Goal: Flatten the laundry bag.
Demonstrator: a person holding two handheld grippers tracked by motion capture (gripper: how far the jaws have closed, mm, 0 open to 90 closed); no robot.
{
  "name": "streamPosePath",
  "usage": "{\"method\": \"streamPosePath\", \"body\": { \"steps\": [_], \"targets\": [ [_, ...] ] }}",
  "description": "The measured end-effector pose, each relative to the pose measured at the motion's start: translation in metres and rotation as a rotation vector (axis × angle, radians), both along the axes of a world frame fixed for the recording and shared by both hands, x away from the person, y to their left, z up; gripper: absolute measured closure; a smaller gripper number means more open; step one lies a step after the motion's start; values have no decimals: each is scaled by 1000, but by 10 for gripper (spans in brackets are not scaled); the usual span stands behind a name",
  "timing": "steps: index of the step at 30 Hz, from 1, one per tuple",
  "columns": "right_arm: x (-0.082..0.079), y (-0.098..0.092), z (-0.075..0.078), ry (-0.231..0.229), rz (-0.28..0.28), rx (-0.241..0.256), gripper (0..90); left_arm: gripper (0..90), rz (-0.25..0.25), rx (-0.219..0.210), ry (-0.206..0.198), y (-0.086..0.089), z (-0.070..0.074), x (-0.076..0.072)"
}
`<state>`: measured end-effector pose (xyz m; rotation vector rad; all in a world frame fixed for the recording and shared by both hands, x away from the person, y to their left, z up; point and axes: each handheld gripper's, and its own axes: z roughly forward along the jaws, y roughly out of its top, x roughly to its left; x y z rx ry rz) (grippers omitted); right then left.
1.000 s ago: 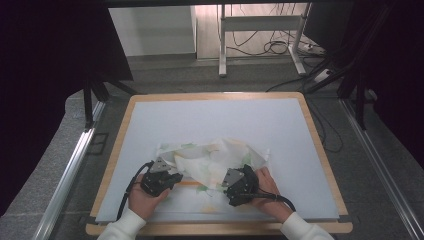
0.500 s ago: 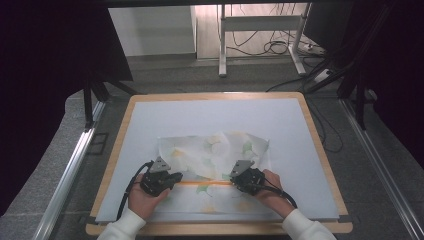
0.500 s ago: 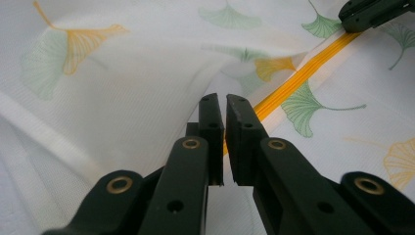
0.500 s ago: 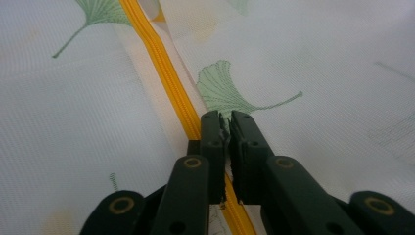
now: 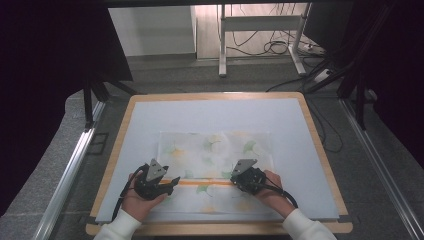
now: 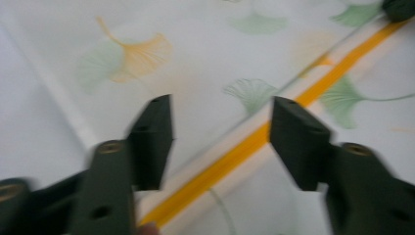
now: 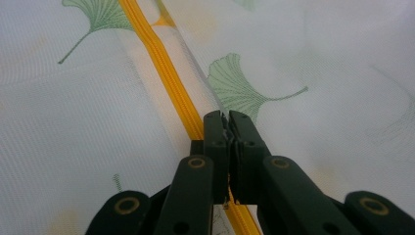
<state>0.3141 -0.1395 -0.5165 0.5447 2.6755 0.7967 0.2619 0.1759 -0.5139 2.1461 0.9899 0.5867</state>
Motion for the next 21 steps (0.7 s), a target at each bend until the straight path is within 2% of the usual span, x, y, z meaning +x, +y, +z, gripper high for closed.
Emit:
{"method": "streamPosePath", "body": {
  "steps": [2,3,4,6,8,10,12,17,21],
  "targets": [
    [0,0,0,2,1,0,860,294,-21,25,10,-5,-3,4],
    [0,0,0,4,0,2,860,261,-39,60,24,-9,-6,8],
    [1,-1,0,8,-2,6,859,236,-47,77,29,-12,-8,11],
    [1,-1,0,9,-3,12,840,219,-58,68,49,-15,-12,18],
    [1,-2,0,-7,-9,6,768,220,-61,57,62,-15,-13,23],
    [2,-4,2,-3,-11,11,679,227,-54,40,70,-14,-13,24],
    [2,-9,7,-4,-3,31,577,232,-49,30,73,-12,-12,23],
    [8,-12,16,-7,-4,58,492,256,-67,-4,95,-13,-8,13],
    [15,-2,20,-6,14,49,413,268,-88,-25,125,-15,-10,7]
  ]
}}
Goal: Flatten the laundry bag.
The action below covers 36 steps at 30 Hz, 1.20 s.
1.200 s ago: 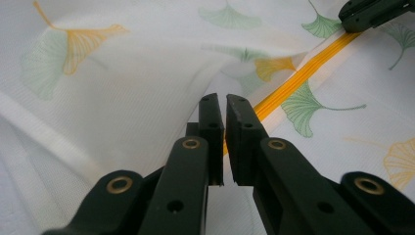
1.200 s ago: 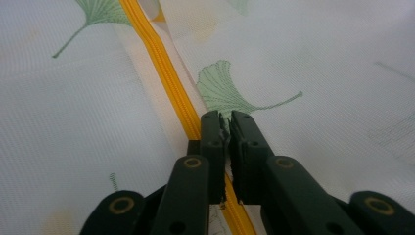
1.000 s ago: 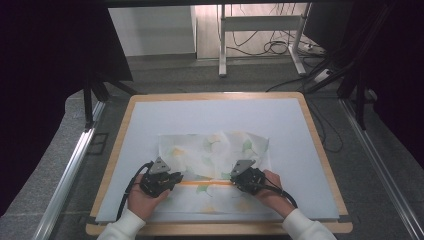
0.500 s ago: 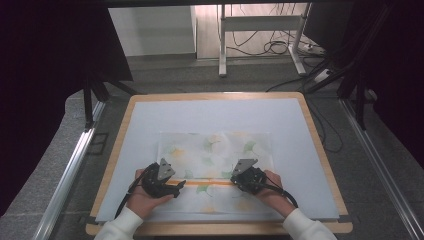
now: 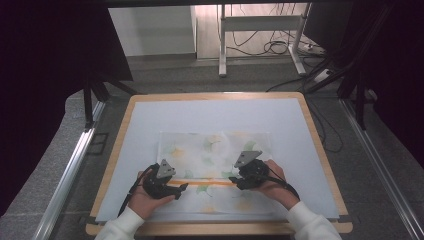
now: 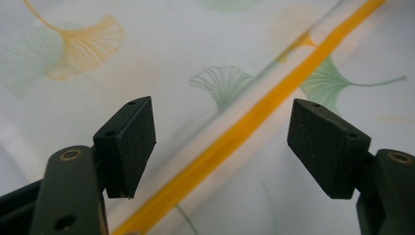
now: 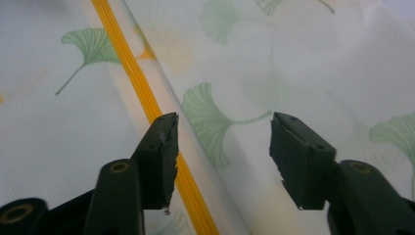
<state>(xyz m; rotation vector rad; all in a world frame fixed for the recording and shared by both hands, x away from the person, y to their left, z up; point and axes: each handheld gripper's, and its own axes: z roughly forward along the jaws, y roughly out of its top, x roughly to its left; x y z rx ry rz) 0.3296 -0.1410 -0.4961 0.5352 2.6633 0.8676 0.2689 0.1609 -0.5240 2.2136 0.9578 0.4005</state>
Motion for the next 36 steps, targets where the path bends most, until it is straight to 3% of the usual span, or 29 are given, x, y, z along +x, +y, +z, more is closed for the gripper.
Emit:
{"method": "streamPosePath", "body": {
  "steps": [11,17,22,24,31,36],
  "targets": [
    [20,70,-8,54,113,-119,258,284,-51,-20,36,-4,-2,-14],
    [28,104,-16,75,149,-192,243,286,-55,-25,45,0,-2,-17],
    [41,109,-15,142,151,-190,390,287,-61,-23,53,1,-4,-20],
    [46,108,-15,193,150,-177,448,287,-61,-24,56,1,-4,-19],
    [51,107,-14,192,153,-177,678,287,-68,-11,70,-2,-7,-19],
    [56,105,-13,194,126,-171,832,287,-72,-4,75,-3,-8,-19]
  ]
}}
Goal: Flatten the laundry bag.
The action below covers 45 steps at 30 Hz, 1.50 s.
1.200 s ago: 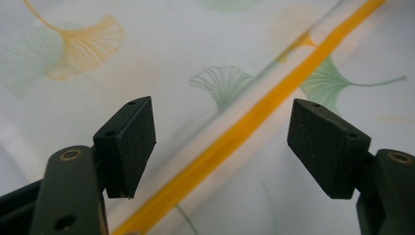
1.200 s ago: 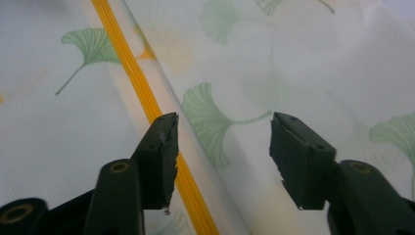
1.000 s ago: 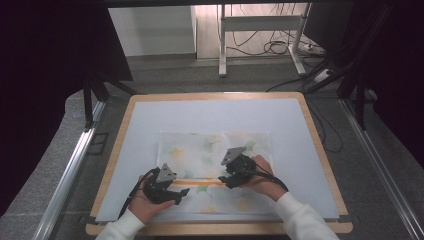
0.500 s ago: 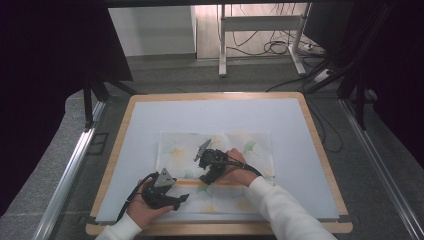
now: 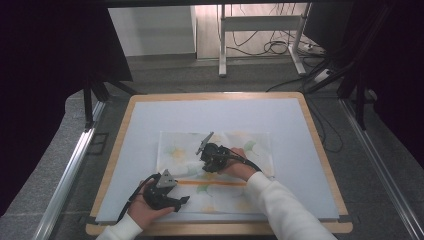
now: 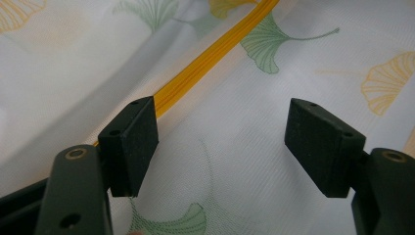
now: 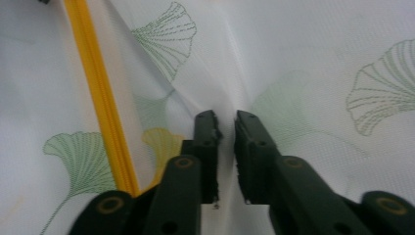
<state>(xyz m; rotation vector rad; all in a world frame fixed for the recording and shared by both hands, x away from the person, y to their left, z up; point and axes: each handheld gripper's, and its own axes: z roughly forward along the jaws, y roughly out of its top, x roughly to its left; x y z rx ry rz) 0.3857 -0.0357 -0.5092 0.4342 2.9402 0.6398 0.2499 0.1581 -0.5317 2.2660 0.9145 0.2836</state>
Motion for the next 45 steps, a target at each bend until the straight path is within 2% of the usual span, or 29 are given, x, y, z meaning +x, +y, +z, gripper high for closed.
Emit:
{"method": "streamPosePath", "body": {
  "steps": [2,7,10,18,24,35,41,45],
  "targets": [
    [1,0,0,-13,-1,0,867,288,-3,1,0,0,0,0],
    [0,-1,4,-23,-6,14,881,287,-9,-2,0,-1,0,-1],
    [-2,-4,13,-40,-9,53,884,287,-12,1,5,0,-1,0],
    [-3,-18,48,-125,-48,104,885,287,-14,5,18,1,-3,2],
    [5,-25,65,-171,-71,135,885,286,-13,6,24,1,-5,3],
    [39,-23,84,-211,-126,131,886,286,-12,5,19,1,-5,3],
    [64,-18,88,-217,-158,117,885,286,-9,-1,20,1,-5,2],
    [88,-16,88,-211,-193,111,885,285,-16,-3,20,1,-5,2]
  ]
}}
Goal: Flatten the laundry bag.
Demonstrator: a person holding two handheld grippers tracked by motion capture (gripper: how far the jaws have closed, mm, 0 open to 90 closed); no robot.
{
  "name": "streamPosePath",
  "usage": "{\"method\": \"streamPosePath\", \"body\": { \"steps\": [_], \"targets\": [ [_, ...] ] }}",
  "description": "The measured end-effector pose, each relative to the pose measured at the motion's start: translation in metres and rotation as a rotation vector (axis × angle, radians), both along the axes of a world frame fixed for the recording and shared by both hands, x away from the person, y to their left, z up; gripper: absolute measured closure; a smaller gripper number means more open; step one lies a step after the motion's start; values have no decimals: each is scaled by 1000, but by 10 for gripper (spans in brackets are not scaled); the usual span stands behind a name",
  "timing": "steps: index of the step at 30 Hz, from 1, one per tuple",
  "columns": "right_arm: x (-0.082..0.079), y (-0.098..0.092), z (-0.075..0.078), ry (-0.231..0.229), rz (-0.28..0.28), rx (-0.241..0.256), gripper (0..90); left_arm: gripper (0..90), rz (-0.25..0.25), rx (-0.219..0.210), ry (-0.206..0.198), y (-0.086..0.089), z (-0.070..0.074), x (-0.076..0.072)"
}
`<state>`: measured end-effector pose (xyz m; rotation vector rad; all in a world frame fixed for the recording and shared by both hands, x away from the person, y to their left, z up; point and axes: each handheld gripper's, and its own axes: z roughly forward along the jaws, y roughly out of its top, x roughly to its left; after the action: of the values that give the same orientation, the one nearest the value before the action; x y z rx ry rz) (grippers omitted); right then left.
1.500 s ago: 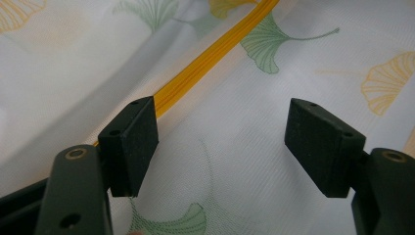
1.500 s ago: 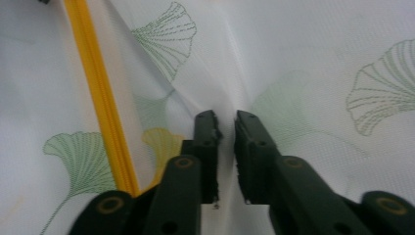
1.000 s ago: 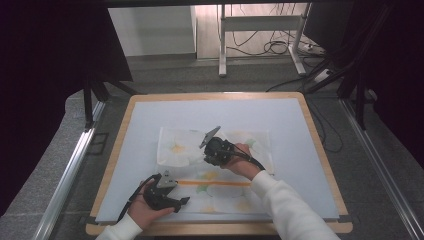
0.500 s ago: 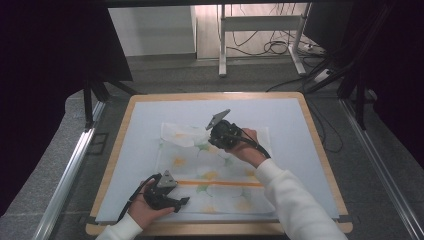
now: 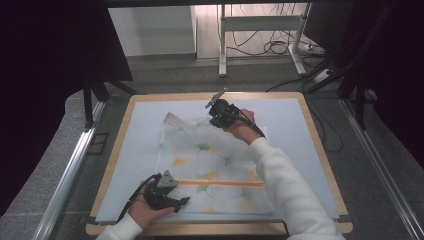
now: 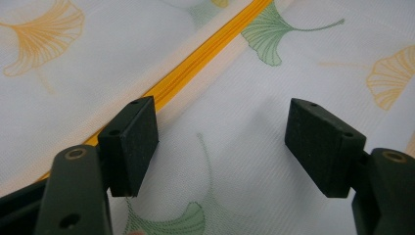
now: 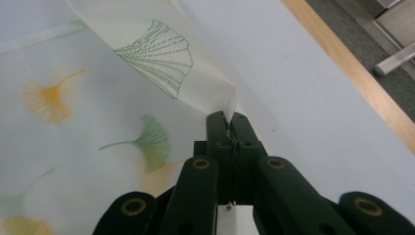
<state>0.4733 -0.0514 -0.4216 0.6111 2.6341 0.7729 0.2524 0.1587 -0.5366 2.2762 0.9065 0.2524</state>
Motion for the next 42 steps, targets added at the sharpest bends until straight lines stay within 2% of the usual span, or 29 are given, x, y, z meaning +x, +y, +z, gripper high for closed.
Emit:
{"method": "streamPosePath", "body": {
  "steps": [3,5,6,7,9,10,13,15,17,18,21,24,28,33,38,42],
  "targets": [
    [20,2,-2,-2,-27,-8,884,283,0,1,-1,0,0,0],
    [34,5,-4,-20,-50,-12,881,284,2,-6,2,0,0,1],
    [41,7,-5,-43,-65,-20,873,284,1,-6,2,0,0,1],
    [47,8,-6,-74,-87,-27,830,284,0,-7,3,0,0,1],
    [59,11,-7,-141,-149,-26,639,284,-2,-9,6,0,0,1],
    [62,12,-6,-171,-183,-25,585,284,-4,-10,8,1,0,2],
    [62,11,8,-246,-220,24,488,285,-8,-17,9,1,0,3],
    [56,8,18,-252,-204,45,459,285,-10,-17,9,2,1,4],
    [45,5,26,-263,-187,43,439,285,-9,-14,7,1,1,4],
    [38,3,30,-260,-178,52,429,284,-8,-12,5,1,1,4],
    [15,-3,33,-192,-123,104,421,284,-6,-5,2,0,1,3],
    [-9,-12,23,-140,-73,100,412,283,-4,-3,1,-1,1,3],
    [-33,-29,2,-71,-59,102,396,282,-7,3,1,-2,1,2],
    [-50,-63,-18,-33,-99,80,377,281,-6,2,0,-2,0,3],
    [-54,-107,-31,-17,-186,70,377,280,-6,5,1,-2,1,3],
    [-59,-133,-39,2,-228,72,399,280,-3,2,1,-2,0,2]
  ]
}}
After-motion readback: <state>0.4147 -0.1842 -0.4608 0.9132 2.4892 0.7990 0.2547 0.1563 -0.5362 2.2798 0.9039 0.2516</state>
